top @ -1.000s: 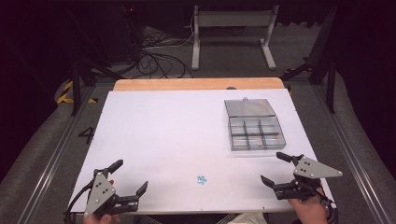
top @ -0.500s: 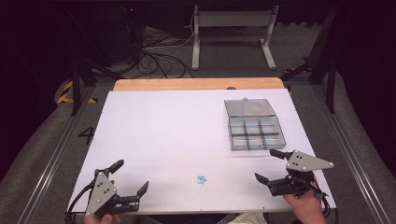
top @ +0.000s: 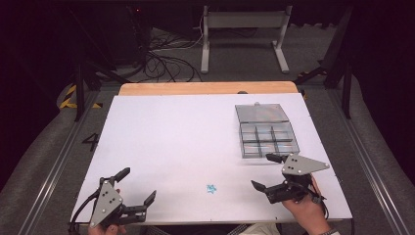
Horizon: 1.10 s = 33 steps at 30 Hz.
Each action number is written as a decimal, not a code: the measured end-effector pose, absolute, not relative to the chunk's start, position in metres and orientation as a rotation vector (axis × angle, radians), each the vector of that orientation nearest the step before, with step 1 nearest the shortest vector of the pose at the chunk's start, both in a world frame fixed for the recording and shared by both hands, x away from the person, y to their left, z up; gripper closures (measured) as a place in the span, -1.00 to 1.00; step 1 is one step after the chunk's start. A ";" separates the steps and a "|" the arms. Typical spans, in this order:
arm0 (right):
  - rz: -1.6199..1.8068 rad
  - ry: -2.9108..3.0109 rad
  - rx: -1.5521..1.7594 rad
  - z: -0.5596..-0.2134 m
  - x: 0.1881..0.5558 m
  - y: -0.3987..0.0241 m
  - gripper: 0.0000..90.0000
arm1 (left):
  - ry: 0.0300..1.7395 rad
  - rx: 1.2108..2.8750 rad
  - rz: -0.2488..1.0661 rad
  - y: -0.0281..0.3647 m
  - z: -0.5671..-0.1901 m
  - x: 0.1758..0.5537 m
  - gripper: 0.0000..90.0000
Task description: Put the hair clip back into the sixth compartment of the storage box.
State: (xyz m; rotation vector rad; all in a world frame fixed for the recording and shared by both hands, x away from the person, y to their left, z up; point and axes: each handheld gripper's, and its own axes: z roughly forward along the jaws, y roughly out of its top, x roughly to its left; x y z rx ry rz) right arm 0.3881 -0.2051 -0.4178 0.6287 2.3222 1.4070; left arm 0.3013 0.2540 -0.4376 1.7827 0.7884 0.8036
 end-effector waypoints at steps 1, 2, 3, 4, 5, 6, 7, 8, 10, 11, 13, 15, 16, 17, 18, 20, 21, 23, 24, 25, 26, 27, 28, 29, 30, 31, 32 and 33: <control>1.409 2.326 0.619 -0.417 0.389 -0.202 -0.84 | 0.788 1.783 0.804 0.254 -0.438 0.301 -0.92; 1.409 2.337 0.611 -0.416 0.390 -0.196 -0.84 | 0.788 1.783 0.803 0.254 -0.438 0.301 -0.92; 1.410 2.342 0.604 -0.416 0.390 -0.193 -0.84 | 0.788 1.783 0.803 0.254 -0.438 0.301 -0.92; 1.408 2.349 0.594 -0.416 0.391 -0.190 -0.85 | 0.787 1.784 0.803 0.254 -0.438 0.301 -0.92; 1.408 2.353 0.594 -0.416 0.391 -0.188 -0.85 | 0.787 1.783 0.802 0.254 -0.438 0.301 -0.92; 1.408 2.353 0.594 -0.416 0.391 -0.188 -0.85 | 0.786 1.783 0.802 0.254 -0.438 0.301 -0.92; 1.406 2.363 0.583 -0.416 0.392 -0.183 -0.85 | 0.787 1.784 0.801 0.254 -0.438 0.301 -0.92; 1.405 2.367 0.575 -0.416 0.393 -0.180 -0.85 | 0.786 1.784 0.800 0.254 -0.438 0.301 -0.92; 1.401 2.371 0.570 -0.416 0.393 -0.178 -0.85 | 0.787 1.785 0.797 0.254 -0.438 0.301 -0.92; 1.396 2.376 0.564 -0.416 0.393 -0.175 -0.85 | 0.787 1.785 0.797 0.254 -0.438 0.301 -0.92; 1.395 2.389 0.550 -0.415 0.394 -0.168 -0.85 | 0.785 1.788 0.797 0.254 -0.438 0.301 -0.92; 1.400 2.397 0.544 -0.415 0.396 -0.164 -0.85 | 0.785 1.788 0.797 0.254 -0.438 0.301 -0.92; 1.397 2.401 0.541 -0.415 0.396 -0.162 -0.85 | 0.785 1.788 0.797 0.254 -0.438 0.301 -0.92; 1.399 2.406 0.538 -0.415 0.397 -0.160 -0.86 | 0.785 1.788 0.797 0.254 -0.438 0.301 -0.92; 1.398 2.410 0.533 -0.415 0.397 -0.158 -0.86 | 0.784 1.789 0.797 0.254 -0.438 0.301 -0.92; 1.394 2.418 0.526 -0.415 0.398 -0.153 -0.86 | 0.784 1.789 0.797 0.254 -0.438 0.301 -0.92; 1.394 2.418 0.526 -0.415 0.398 -0.153 -0.86 | 0.784 1.789 0.797 0.254 -0.438 0.301 -0.92; 1.393 2.424 0.518 -0.416 0.400 -0.149 -0.87 | 0.784 1.787 0.797 0.254 -0.438 0.301 -0.92; 1.393 2.434 0.518 -0.416 0.401 -0.145 -0.87 | 0.784 1.789 0.797 0.254 -0.438 0.301 -0.92; 1.391 2.436 0.512 -0.416 0.401 -0.143 -0.87 | 0.784 1.789 0.797 0.254 -0.438 0.301 -0.92; 1.390 2.440 0.513 -0.416 0.401 -0.142 -0.87 | 0.784 1.789 0.796 0.254 -0.438 0.301 -0.92; 1.390 2.445 0.509 -0.417 0.402 -0.140 -0.87 | 0.783 1.789 0.797 0.254 -0.438 0.301 -0.92; 1.388 2.447 0.509 -0.417 0.402 -0.139 -0.87 | 0.784 1.787 0.796 0.254 -0.438 0.301 -0.92; 1.388 2.447 0.509 -0.417 0.402 -0.139 -0.87 | 0.783 1.788 0.797 0.254 -0.438 0.301 -0.92; 1.388 2.453 0.507 -0.417 0.402 -0.136 -0.87 | 0.783 1.788 0.796 0.254 -0.438 0.301 -0.92; 1.389 2.454 0.506 -0.417 0.403 -0.135 -0.87 | 0.783 1.789 0.796 0.254 -0.438 0.301 -0.92; 1.390 2.457 0.504 -0.417 0.403 -0.134 -0.87 | 0.783 1.789 0.796 0.254 -0.438 0.301 -0.92; 1.390 2.457 0.504 -0.417 0.403 -0.134 -0.87 | 0.782 1.789 0.796 0.253 -0.438 0.301 -0.92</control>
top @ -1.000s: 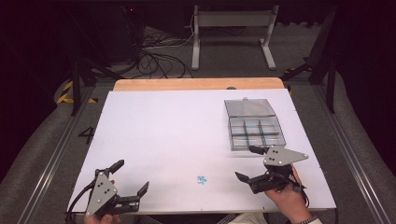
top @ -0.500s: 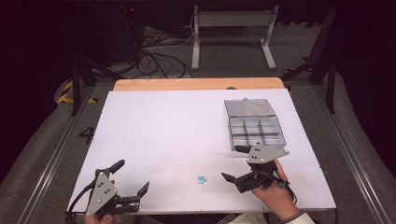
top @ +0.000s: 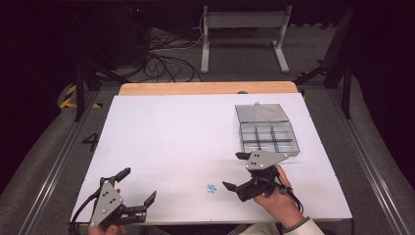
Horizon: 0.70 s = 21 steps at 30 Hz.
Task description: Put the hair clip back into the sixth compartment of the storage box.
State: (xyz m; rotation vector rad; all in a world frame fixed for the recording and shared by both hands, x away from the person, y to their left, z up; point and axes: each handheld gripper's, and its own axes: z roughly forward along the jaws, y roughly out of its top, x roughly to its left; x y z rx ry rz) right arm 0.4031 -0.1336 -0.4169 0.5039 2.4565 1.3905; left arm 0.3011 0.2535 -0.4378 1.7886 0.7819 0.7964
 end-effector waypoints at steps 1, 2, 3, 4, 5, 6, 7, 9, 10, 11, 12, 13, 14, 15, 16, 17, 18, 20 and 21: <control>1.391 2.461 0.501 -0.417 0.404 -0.131 -0.87 | 0.781 1.789 0.796 0.253 -0.438 0.301 -0.92; 1.392 2.463 0.502 -0.417 0.404 -0.130 -0.87 | 0.781 1.789 0.796 0.253 -0.438 0.301 -0.92; 1.393 2.466 0.498 -0.417 0.404 -0.128 -0.87 | 0.781 1.789 0.796 0.253 -0.438 0.301 -0.92; 1.393 2.466 0.498 -0.417 0.404 -0.128 -0.87 | 0.780 1.790 0.795 0.253 -0.438 0.301 -0.92; 1.392 2.468 0.495 -0.417 0.405 -0.127 -0.87 | 0.781 1.790 0.795 0.253 -0.438 0.301 -0.92; 1.392 2.472 0.491 -0.418 0.405 -0.126 -0.87 | 0.780 1.790 0.795 0.253 -0.438 0.301 -0.92; 1.393 2.474 0.491 -0.418 0.405 -0.124 -0.87 | 0.779 1.790 0.795 0.253 -0.438 0.301 -0.92; 1.400 2.479 0.485 -0.418 0.406 -0.121 -0.87 | 0.778 1.790 0.797 0.253 -0.438 0.301 -0.92; 1.400 2.479 0.485 -0.418 0.406 -0.121 -0.87 | 0.778 1.791 0.797 0.253 -0.438 0.301 -0.92; 1.402 2.480 0.487 -0.418 0.406 -0.119 -0.87 | 0.777 1.791 0.797 0.253 -0.438 0.301 -0.92; 1.404 2.483 0.482 -0.418 0.407 -0.118 -0.87 | 0.777 1.791 0.797 0.253 -0.438 0.301 -0.92; 1.406 2.491 0.479 -0.418 0.408 -0.115 -0.87 | 0.778 1.790 0.794 0.253 -0.438 0.301 -0.92; 1.406 2.494 0.480 -0.418 0.408 -0.113 -0.88 | 0.778 1.791 0.794 0.253 -0.438 0.301 -0.92; 1.406 2.494 0.480 -0.418 0.408 -0.113 -0.88 | 0.776 1.791 0.797 0.253 -0.438 0.301 -0.92; 1.409 2.495 0.479 -0.419 0.408 -0.112 -0.87 | 0.776 1.792 0.797 0.253 -0.438 0.301 -0.92; 1.407 2.499 0.474 -0.419 0.408 -0.111 -0.88 | 0.775 1.792 0.796 0.253 -0.438 0.301 -0.92; 1.407 2.503 0.471 -0.419 0.409 -0.109 -0.87 | 0.775 1.792 0.796 0.253 -0.438 0.301 -0.92; 1.406 2.506 0.470 -0.419 0.409 -0.108 -0.88 | 0.777 1.791 0.793 0.254 -0.438 0.301 -0.92; 1.405 2.508 0.472 -0.419 0.409 -0.107 -0.87 | 0.777 1.791 0.793 0.254 -0.438 0.301 -0.92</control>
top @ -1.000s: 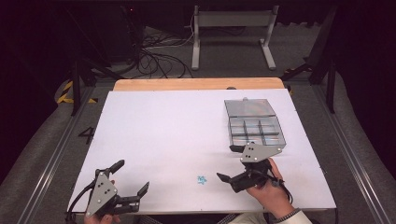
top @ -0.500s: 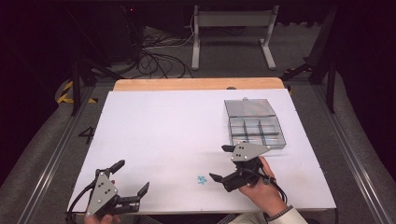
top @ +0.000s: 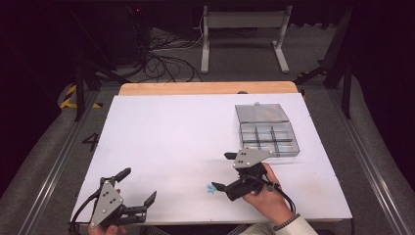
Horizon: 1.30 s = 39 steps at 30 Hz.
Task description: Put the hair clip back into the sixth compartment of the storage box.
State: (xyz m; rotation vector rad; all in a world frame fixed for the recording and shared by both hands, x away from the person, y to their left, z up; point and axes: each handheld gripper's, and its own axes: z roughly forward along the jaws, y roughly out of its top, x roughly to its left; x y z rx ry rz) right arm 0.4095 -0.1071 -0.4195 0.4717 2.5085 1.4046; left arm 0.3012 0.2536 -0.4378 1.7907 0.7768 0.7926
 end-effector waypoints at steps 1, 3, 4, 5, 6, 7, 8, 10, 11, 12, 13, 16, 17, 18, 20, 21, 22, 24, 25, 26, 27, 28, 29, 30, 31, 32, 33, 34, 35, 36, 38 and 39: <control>1.405 2.513 0.471 -0.420 0.410 -0.106 -0.87 | 0.777 1.791 0.793 0.254 -0.438 0.301 -0.92; 1.407 2.517 0.476 -0.420 0.410 -0.106 -0.87 | 0.776 1.792 0.792 0.254 -0.438 0.301 -0.92; 1.412 2.523 0.485 -0.420 0.410 -0.106 -0.88 | 0.775 1.792 0.794 0.254 -0.438 0.301 -0.92; 1.415 2.531 0.490 -0.421 0.411 -0.106 -0.87 | 0.776 1.792 0.792 0.253 -0.438 0.301 -0.92; 1.416 2.537 0.496 -0.421 0.411 -0.106 -0.87 | 0.777 1.792 0.791 0.253 -0.438 0.301 -0.92; 1.420 2.553 0.500 -0.421 0.412 -0.105 -0.87 | 0.776 1.792 0.791 0.253 -0.438 0.301 -0.92; 1.422 2.560 0.506 -0.422 0.412 -0.105 -0.86 | 0.776 1.793 0.792 0.253 -0.438 0.301 -0.92; 1.421 2.570 0.507 -0.422 0.413 -0.104 -0.85 | 0.776 1.792 0.792 0.253 -0.438 0.301 -0.92; 1.421 2.582 0.517 -0.422 0.414 -0.104 -0.83 | 0.777 1.792 0.792 0.253 -0.438 0.301 -0.92; 1.412 2.608 0.527 -0.424 0.415 -0.102 -0.79 | 0.774 1.792 0.797 0.253 -0.438 0.302 -0.92; 1.412 2.608 0.527 -0.424 0.415 -0.102 -0.79 | 0.774 1.794 0.795 0.253 -0.438 0.302 -0.92; 1.380 2.641 0.546 -0.425 0.416 -0.099 -0.69 | 0.777 1.792 0.790 0.253 -0.438 0.301 -0.92; 1.361 2.649 0.551 -0.426 0.416 -0.098 -0.66 | 0.776 1.792 0.790 0.253 -0.438 0.301 -0.92; 1.343 2.658 0.555 -0.427 0.416 -0.096 -0.63 | 0.776 1.792 0.790 0.253 -0.438 0.301 -0.92; 1.300 2.669 0.561 -0.428 0.416 -0.093 -0.56 | 0.776 1.792 0.789 0.253 -0.438 0.301 -0.92; 1.236 2.671 0.572 -0.430 0.415 -0.089 -0.51 | 0.775 1.792 0.790 0.253 -0.438 0.301 -0.92; 1.192 2.662 0.572 -0.431 0.414 -0.086 -0.49 | 0.776 1.791 0.789 0.253 -0.438 0.301 -0.92; 1.156 2.670 0.570 -0.432 0.414 -0.083 -0.45 | 0.775 1.791 0.789 0.253 -0.438 0.301 -0.92; 1.129 2.682 0.571 -0.433 0.413 -0.081 -0.37 | 0.775 1.791 0.790 0.253 -0.438 0.301 -0.92; 1.102 2.690 0.576 -0.434 0.413 -0.080 -0.32 | 0.775 1.791 0.790 0.253 -0.438 0.301 -0.92; 1.083 2.700 0.587 -0.435 0.414 -0.078 -0.28 | 0.775 1.791 0.789 0.254 -0.438 0.301 -0.92; 1.083 2.700 0.587 -0.435 0.414 -0.078 -0.28 | 0.775 1.791 0.790 0.253 -0.438 0.301 -0.92; 1.076 2.710 0.586 -0.436 0.415 -0.077 -0.28 | 0.775 1.792 0.790 0.254 -0.438 0.301 -0.92; 1.065 2.721 0.585 -0.438 0.416 -0.075 -0.24 | 0.774 1.792 0.789 0.254 -0.438 0.301 -0.92; 1.053 2.729 0.590 -0.439 0.416 -0.075 -0.22 | 0.775 1.792 0.789 0.254 -0.438 0.301 -0.92; 1.053 2.729 0.590 -0.439 0.416 -0.075 -0.22 | 0.774 1.792 0.788 0.254 -0.438 0.301 -0.92; 1.042 2.745 0.585 -0.440 0.417 -0.074 -0.18 | 0.773 1.792 0.792 0.254 -0.438 0.301 -0.92; 1.042 2.745 0.585 -0.440 0.417 -0.074 -0.18 | 0.773 1.792 0.792 0.254 -0.438 0.301 -0.92; 1.038 2.751 0.585 -0.441 0.418 -0.073 -0.15 | 0.772 1.793 0.791 0.254 -0.438 0.301 -0.92; 1.032 2.759 0.592 -0.442 0.418 -0.072 -0.13 | 0.773 1.792 0.788 0.253 -0.438 0.301 -0.92; 1.014 2.783 0.596 -0.445 0.420 -0.071 -0.06 | 0.773 1.793 0.788 0.254 -0.438 0.301 -0.92; 1.014 2.783 0.596 -0.445 0.420 -0.071 -0.06 | 0.771 1.793 0.791 0.254 -0.438 0.301 -0.92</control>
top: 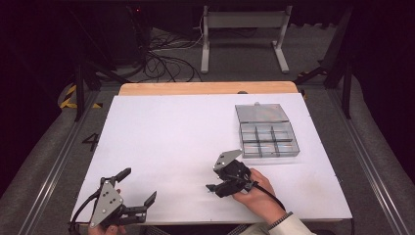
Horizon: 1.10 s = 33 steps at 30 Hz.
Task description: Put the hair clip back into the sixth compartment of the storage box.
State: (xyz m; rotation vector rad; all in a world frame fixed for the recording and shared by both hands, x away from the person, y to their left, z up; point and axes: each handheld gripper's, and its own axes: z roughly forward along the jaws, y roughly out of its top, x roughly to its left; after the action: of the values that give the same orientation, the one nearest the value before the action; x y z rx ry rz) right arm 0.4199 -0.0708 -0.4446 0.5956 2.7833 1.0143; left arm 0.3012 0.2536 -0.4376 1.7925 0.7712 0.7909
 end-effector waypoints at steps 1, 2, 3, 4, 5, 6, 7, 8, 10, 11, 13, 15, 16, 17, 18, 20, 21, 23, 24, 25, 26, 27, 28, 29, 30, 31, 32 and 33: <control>1.016 2.790 0.597 -0.446 0.421 -0.070 -0.03 | 0.772 1.793 0.791 0.254 -0.438 0.301 -0.92; 1.011 2.801 0.605 -0.447 0.422 -0.069 0.00 | 0.771 1.793 0.790 0.253 -0.438 0.301 -0.92; 1.006 2.808 0.607 -0.448 0.422 -0.069 0.03 | 0.771 1.793 0.790 0.253 -0.438 0.301 -0.92; 1.005 2.815 0.607 -0.448 0.423 -0.069 0.04 | 0.771 1.794 0.791 0.253 -0.438 0.301 -0.92; 1.005 2.815 0.607 -0.448 0.423 -0.069 0.04 | 0.771 1.794 0.791 0.253 -0.438 0.301 -0.92; 1.003 2.821 0.611 -0.449 0.424 -0.069 0.06 | 0.771 1.794 0.791 0.253 -0.438 0.301 -0.92; 1.003 2.826 0.619 -0.449 0.424 -0.068 0.08 | 0.771 1.794 0.791 0.253 -0.438 0.301 -0.92; 0.995 2.833 0.619 -0.450 0.424 -0.068 0.10 | 0.771 1.793 0.790 0.253 -0.438 0.301 -0.92; 0.974 2.847 0.626 -0.452 0.426 -0.066 0.16 | 0.770 1.794 0.791 0.253 -0.438 0.301 -0.92; 0.969 2.850 0.625 -0.453 0.426 -0.065 0.18 | 0.770 1.793 0.791 0.253 -0.438 0.301 -0.92; 0.961 2.855 0.627 -0.454 0.427 -0.065 0.22 | 0.769 1.794 0.791 0.253 -0.438 0.301 -0.92; 0.946 2.853 0.620 -0.456 0.427 -0.064 0.27 | 0.768 1.795 0.791 0.253 -0.438 0.301 -0.92; 0.937 2.854 0.633 -0.456 0.427 -0.063 0.29 | 0.769 1.794 0.791 0.253 -0.438 0.301 -0.92; 0.931 2.854 0.631 -0.456 0.427 -0.063 0.33 | 0.768 1.795 0.790 0.253 -0.438 0.301 -0.92; 0.921 2.856 0.629 -0.457 0.427 -0.063 0.36 | 0.768 1.795 0.791 0.253 -0.438 0.301 -0.92; 0.900 2.855 0.624 -0.458 0.427 -0.062 0.41 | 0.768 1.796 0.791 0.253 -0.438 0.301 -0.92; 0.882 2.859 0.620 -0.459 0.428 -0.061 0.45 | 0.768 1.797 0.790 0.253 -0.438 0.301 -0.92; 0.877 2.861 0.621 -0.460 0.428 -0.061 0.46 | 0.768 1.797 0.790 0.253 -0.438 0.301 -0.92; 0.867 2.864 0.625 -0.461 0.428 -0.060 0.49 | 0.768 1.797 0.790 0.253 -0.438 0.301 -0.92; 0.864 2.864 0.625 -0.462 0.428 -0.059 0.51 | 0.768 1.797 0.790 0.253 -0.438 0.301 -0.92; 0.861 2.864 0.625 -0.462 0.428 -0.059 0.53 | 0.768 1.797 0.791 0.253 -0.438 0.301 -0.92; 0.859 2.866 0.624 -0.463 0.429 -0.059 0.54 | 0.768 1.797 0.791 0.253 -0.438 0.301 -0.92; 0.857 2.869 0.626 -0.463 0.429 -0.059 0.57 | 0.768 1.796 0.791 0.253 -0.438 0.301 -0.92; 0.857 2.869 0.626 -0.463 0.429 -0.059 0.57 | 0.767 1.796 0.791 0.253 -0.438 0.301 -0.92; 0.855 2.871 0.629 -0.463 0.429 -0.059 0.59 | 0.767 1.797 0.791 0.253 -0.438 0.301 -0.92; 0.854 2.873 0.633 -0.463 0.429 -0.059 0.61 | 0.767 1.797 0.791 0.253 -0.438 0.301 -0.92; 0.854 2.876 0.637 -0.464 0.429 -0.058 0.66 | 0.768 1.797 0.791 0.253 -0.438 0.301 -0.92; 0.854 2.876 0.637 -0.464 0.429 -0.058 0.66 | 0.767 1.796 0.790 0.253 -0.438 0.301 -0.92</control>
State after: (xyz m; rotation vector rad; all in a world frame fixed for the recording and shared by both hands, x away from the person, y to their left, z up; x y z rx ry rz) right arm 0.4292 -0.0584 -0.4639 0.6369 2.8755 0.8537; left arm 0.3009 0.2535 -0.4375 1.7963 0.7675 0.7902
